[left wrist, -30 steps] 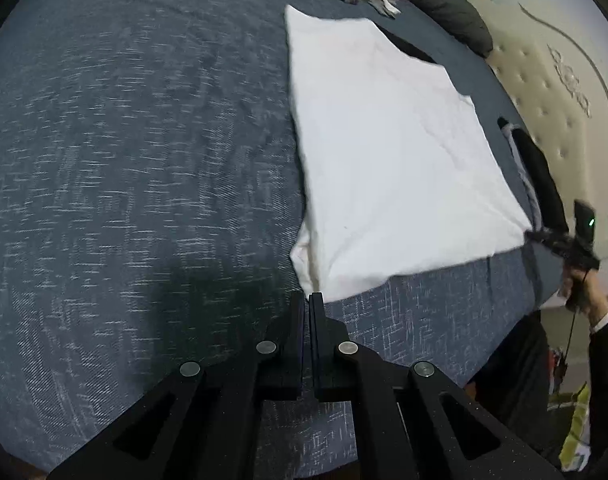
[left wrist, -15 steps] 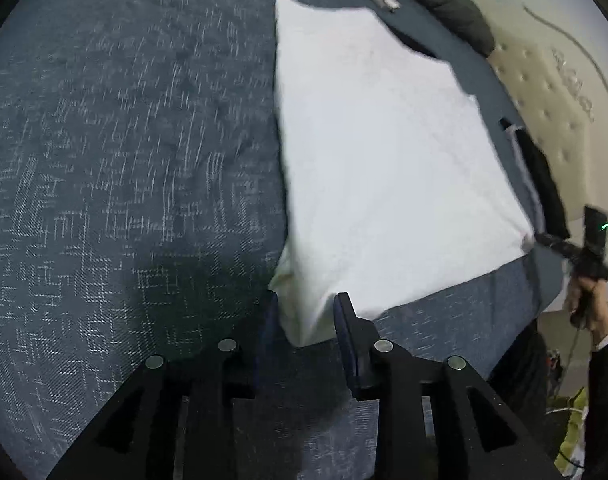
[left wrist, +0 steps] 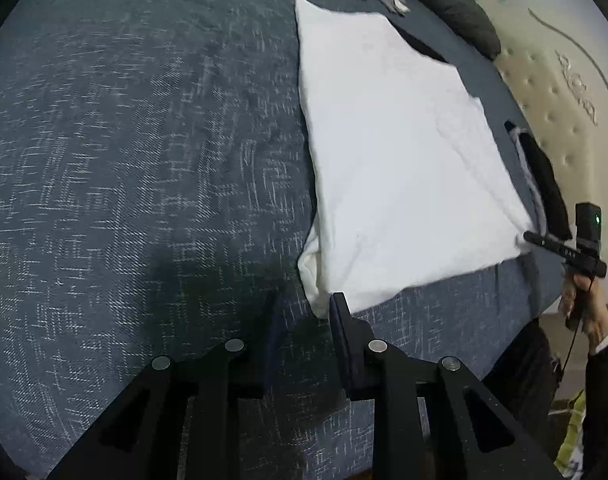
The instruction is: Fold clothes
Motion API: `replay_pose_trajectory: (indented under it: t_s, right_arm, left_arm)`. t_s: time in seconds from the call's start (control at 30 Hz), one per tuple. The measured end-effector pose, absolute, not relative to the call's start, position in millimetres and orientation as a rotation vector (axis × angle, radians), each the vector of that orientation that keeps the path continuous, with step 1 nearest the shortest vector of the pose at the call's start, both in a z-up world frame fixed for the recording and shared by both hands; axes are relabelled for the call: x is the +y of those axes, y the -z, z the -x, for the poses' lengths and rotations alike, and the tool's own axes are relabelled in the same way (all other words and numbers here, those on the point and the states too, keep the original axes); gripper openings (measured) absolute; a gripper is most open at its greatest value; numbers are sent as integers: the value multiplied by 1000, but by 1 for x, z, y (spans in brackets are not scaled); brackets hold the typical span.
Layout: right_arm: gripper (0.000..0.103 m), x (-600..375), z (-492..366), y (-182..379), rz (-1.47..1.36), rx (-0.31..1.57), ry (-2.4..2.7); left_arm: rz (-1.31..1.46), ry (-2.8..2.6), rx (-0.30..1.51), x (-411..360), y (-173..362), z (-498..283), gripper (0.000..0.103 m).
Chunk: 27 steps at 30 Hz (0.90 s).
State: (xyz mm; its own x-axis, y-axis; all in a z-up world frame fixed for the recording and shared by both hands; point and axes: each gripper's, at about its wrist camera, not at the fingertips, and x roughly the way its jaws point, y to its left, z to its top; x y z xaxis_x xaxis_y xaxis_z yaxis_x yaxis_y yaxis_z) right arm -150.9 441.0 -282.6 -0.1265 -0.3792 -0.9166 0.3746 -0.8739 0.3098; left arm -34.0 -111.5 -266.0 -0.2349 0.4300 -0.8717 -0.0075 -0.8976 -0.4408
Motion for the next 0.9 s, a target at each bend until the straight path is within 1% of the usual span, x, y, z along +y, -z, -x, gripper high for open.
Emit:
replay_pose_trajectory:
  t_s: [0.07, 0.17, 0.3, 0.43, 0.57, 0.6, 0.7, 0.77, 0.83, 0.87, 0.9]
  right_arm:
    - [2, 418, 145, 273, -1622, -24, 2006]
    - [2, 380, 140, 267, -1577, -49, 1934]
    - [2, 319, 133, 263, -1570, -11, 1867]
    - [2, 287, 126, 278, -1628, 26, 1853]
    - [2, 279, 121, 311, -1705, 111, 1833]
    - [3, 280, 118, 314, -1707, 125, 1830]
    - [3, 287, 110, 311, -1700, 105, 1808]
    - [3, 299, 109, 304, -1698, 63, 1799]
    - [3, 320, 111, 291, -1654, -20, 1830]
    - [3, 334, 114, 285, -1642, -71, 1851]
    - [3, 348, 117, 279, -1630, -126, 1872]
  left_arm:
    - [1716, -2218, -560, -117, 264, 33, 27]
    - [1701, -2224, -584, -120, 260, 31, 28]
    - [1681, -2230, -612, -119, 255, 27, 28]
    - [1664, -2233, -625, -121, 250, 24, 29]
    - [1661, -2232, -625, -125, 250, 25, 36]
    - [1663, -2228, -630, -124, 251, 26, 37]
    - [1673, -2209, -655, -123, 254, 27, 45]
    - [1675, -2204, -674, -122, 257, 27, 51]
    - [1681, -2198, -703, -121, 260, 26, 54]
    - [1684, -2192, -725, -120, 261, 26, 59]
    - [1687, -2190, -756, -120, 264, 27, 61]
